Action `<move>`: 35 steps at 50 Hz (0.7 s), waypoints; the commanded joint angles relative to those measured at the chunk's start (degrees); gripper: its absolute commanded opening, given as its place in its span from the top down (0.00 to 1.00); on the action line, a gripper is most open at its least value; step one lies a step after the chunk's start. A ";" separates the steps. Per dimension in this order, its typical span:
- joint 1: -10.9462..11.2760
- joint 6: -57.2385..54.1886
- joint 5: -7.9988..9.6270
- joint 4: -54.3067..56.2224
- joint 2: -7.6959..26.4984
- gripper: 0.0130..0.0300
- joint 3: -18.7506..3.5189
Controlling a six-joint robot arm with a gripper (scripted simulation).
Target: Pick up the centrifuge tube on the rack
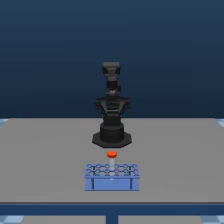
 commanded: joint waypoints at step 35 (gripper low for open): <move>-0.79 1.85 1.14 -2.63 19.43 0.00 -7.45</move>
